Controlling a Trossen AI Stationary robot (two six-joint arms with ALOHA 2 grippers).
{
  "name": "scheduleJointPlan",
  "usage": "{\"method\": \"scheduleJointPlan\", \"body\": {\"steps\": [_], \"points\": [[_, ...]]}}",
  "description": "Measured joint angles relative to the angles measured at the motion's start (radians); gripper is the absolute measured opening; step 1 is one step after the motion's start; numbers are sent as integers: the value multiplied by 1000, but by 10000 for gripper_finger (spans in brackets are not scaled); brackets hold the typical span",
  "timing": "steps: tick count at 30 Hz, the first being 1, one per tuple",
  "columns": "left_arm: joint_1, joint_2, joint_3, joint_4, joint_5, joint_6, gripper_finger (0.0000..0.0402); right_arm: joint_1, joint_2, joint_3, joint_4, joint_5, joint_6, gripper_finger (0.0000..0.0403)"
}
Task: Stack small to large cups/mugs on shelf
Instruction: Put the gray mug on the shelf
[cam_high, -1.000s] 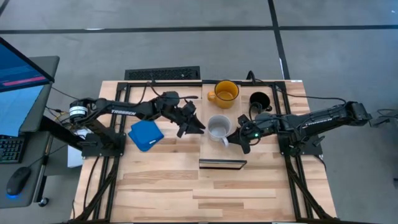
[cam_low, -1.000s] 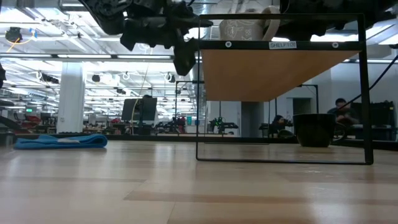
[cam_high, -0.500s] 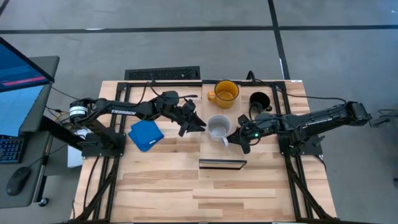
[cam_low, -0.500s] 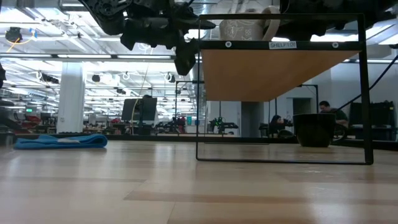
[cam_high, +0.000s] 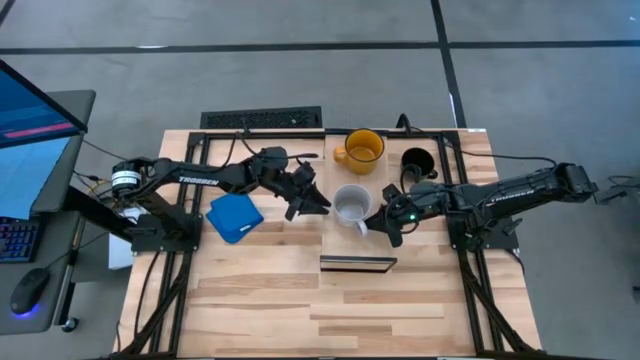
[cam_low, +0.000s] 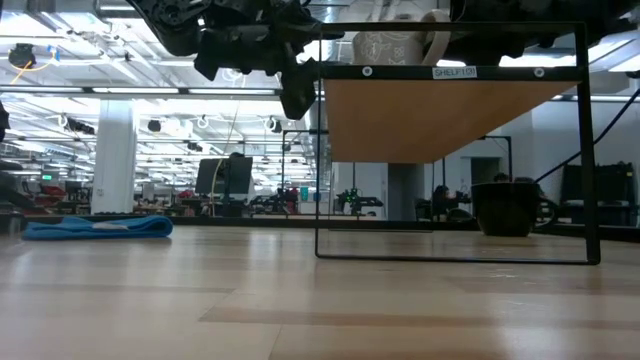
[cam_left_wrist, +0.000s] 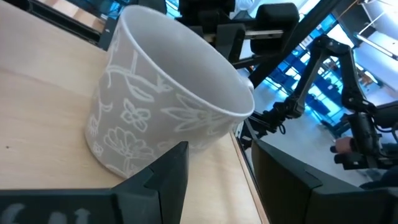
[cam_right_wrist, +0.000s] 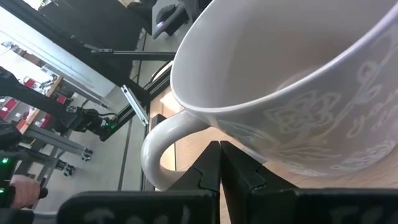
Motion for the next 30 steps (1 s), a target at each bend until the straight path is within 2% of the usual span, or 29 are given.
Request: {"method": "scheduleJointPlan", "body": {"steps": [8,16,20,30], "points": [[-17,27,18,-2,10,-2,167,0,0,0,0,0,0,33],[-17,179,165,-48,106,1,167,10,0,0,7,-2,0,33],[-16,215,221,-67,142,3,167,16,0,0,6,4,2,33],[6,211,261,-124,78,72,167,13,-2,0,6,25,2,33]]}}
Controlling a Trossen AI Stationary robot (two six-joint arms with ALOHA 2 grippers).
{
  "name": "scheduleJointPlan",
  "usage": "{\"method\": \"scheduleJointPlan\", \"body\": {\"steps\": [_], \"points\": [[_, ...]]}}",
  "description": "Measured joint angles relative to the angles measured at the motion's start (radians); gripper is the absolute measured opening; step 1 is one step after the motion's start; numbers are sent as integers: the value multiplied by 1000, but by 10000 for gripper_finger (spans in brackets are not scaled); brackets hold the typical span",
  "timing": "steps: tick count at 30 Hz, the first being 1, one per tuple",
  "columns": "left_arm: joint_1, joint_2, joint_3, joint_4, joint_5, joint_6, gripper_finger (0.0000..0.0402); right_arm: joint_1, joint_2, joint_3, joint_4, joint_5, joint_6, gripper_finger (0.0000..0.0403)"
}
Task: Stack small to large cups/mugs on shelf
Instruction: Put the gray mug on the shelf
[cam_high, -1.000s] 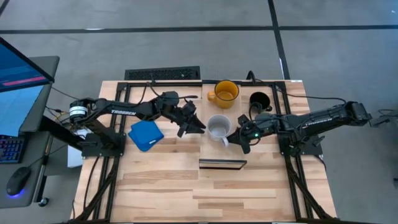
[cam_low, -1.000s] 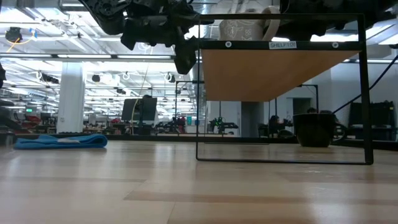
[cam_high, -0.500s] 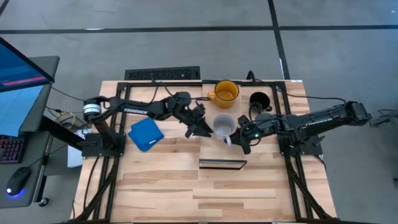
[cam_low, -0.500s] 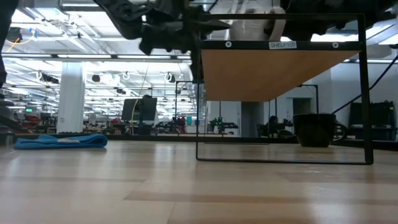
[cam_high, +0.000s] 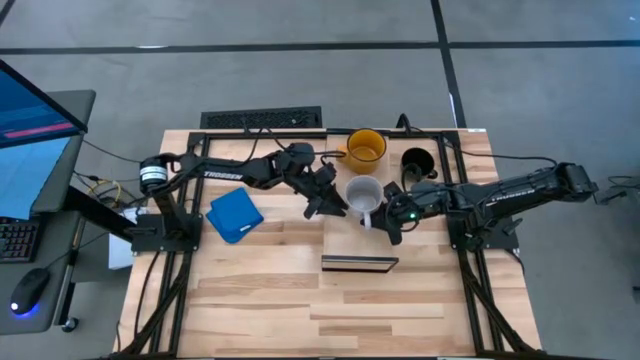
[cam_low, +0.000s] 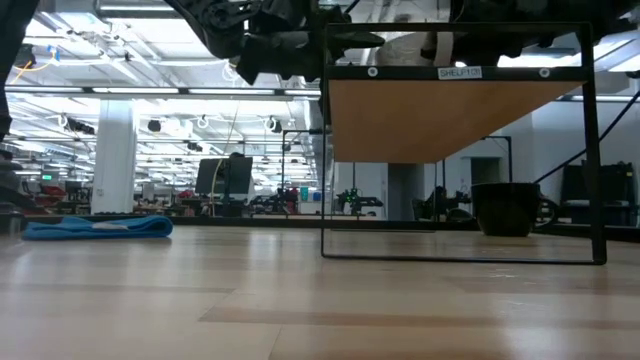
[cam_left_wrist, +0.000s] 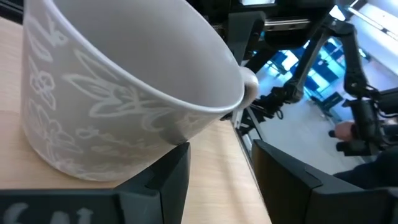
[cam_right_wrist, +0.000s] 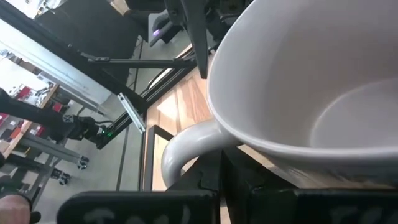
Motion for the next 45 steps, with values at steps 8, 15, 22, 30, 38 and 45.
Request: {"method": "scheduleJointPlan", "body": {"steps": [8,15,22,30,38,45], "points": [[0,-3,6,-49,35,-6,167,2,3,0,2,-32,18,33],[-2,-3,6,-58,118,-40,167,3,3,0,-5,-42,24,33],[-3,-38,6,-152,132,-11,167,0,2,0,-22,-27,25,33],[-3,-156,5,-394,-56,153,167,-19,-80,0,-129,-17,15,33],[-9,-166,5,-428,-94,171,167,-25,-188,0,-240,29,17,33],[-13,-164,5,-432,-106,181,167,12,-191,0,-250,8,49,33]]}}
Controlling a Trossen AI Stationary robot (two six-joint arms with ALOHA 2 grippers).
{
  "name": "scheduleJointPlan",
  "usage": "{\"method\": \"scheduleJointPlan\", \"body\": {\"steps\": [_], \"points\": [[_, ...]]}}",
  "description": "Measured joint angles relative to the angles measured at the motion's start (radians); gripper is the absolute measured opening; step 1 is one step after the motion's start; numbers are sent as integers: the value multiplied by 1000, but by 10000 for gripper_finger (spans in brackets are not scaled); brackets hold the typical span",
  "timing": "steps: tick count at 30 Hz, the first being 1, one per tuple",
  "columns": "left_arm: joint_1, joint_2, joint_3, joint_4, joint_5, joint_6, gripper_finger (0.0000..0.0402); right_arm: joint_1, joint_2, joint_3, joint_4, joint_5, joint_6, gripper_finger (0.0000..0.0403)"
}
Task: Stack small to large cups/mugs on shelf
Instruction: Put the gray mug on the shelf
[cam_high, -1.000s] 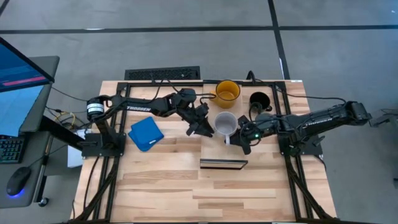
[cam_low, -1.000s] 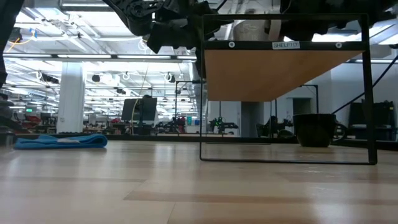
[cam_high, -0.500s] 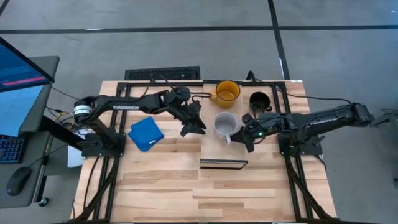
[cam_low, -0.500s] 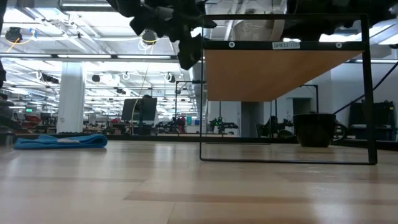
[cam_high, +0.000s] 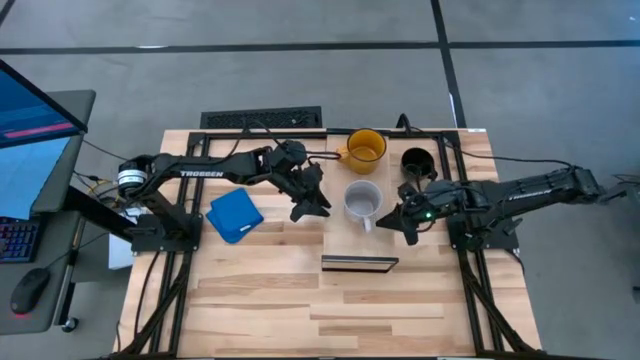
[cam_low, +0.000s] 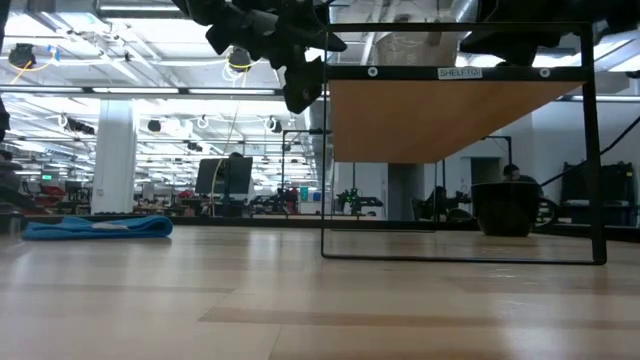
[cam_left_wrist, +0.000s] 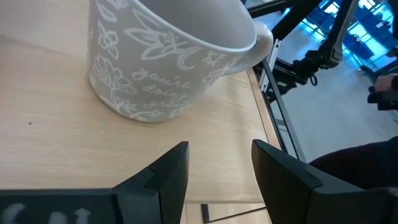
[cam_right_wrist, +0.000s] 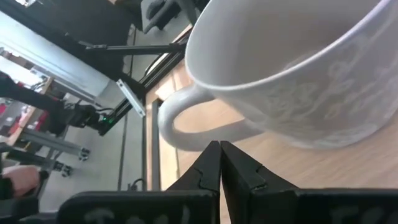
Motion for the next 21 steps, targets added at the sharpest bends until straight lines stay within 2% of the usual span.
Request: {"method": "scheduleJointPlan", "body": {"steps": [7,21], "points": [[0,0,0,-16,-2,-1,167,24,9,0,28,-7,22,33],[-1,0,-1,-35,2,0,167,31,112,0,177,-76,54,33]]}}
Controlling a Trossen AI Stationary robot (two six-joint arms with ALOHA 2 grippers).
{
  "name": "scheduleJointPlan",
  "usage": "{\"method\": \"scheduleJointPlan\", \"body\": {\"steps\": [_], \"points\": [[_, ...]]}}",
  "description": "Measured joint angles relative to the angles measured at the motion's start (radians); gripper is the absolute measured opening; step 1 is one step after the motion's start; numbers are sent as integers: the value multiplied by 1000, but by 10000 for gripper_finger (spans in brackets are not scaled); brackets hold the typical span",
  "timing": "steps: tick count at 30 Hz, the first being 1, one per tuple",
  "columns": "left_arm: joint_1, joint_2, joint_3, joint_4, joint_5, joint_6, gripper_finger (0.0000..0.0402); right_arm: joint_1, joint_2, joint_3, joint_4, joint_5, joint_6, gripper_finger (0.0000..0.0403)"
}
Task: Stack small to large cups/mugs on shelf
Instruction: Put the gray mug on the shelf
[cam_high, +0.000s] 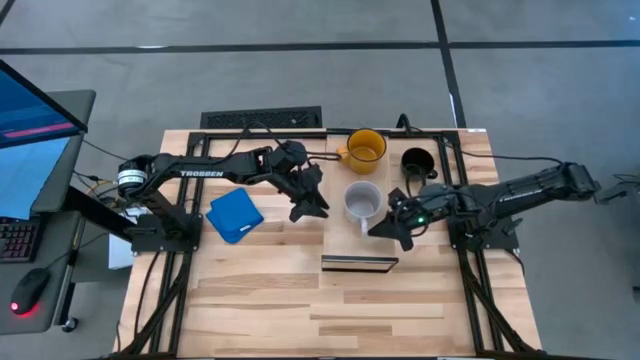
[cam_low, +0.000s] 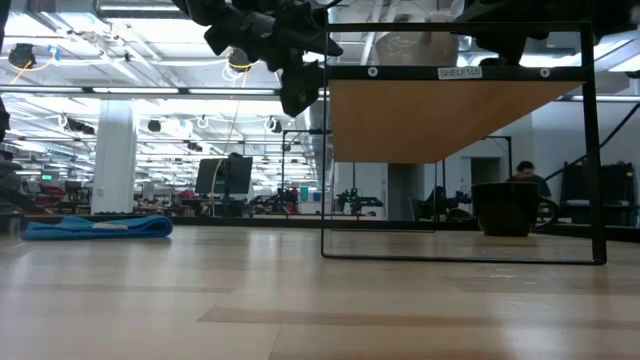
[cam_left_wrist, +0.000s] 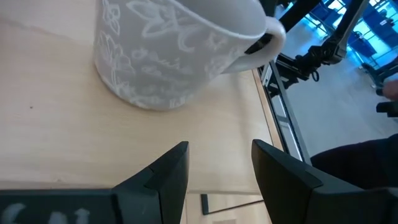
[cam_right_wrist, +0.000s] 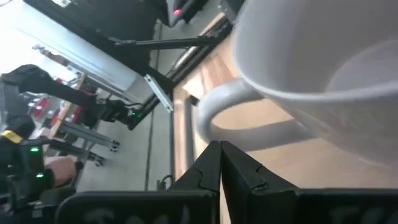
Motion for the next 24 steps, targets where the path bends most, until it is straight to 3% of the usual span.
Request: {"method": "scheduleJointPlan", "body": {"steps": [24], "points": [[-1,0,0,-90,28,29,167,-32,265,206,-2,-43,-89,33]]}}
